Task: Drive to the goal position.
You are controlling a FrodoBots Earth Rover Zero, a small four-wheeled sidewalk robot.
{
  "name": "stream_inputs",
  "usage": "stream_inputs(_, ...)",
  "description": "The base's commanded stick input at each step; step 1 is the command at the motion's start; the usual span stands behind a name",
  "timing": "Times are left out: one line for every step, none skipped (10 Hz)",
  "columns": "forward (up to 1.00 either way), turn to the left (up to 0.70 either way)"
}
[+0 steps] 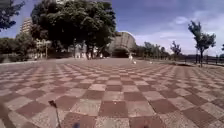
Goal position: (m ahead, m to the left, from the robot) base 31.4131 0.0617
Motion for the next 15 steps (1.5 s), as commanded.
stream_inputs(0.70,0.00)
stream_inputs(0.70,0.00)
stream_inputs(0.70,0.00)
stream_inputs(0.70,0.00)
stream_inputs(0.70,0.00)
stream_inputs(0.70,0.00)
stream_inputs(0.70,0.00)
stream_inputs(0.70,0.00)
stream_inputs(0.70,0.00)
stream_inputs(0.70,0.00)
stream_inputs(0.70,0.00)
stream_inputs(0.70,0.00)
stream_inputs(0.70,0.00)
stream_inputs(0.70,0.00)
stream_inputs(0.70,0.00)
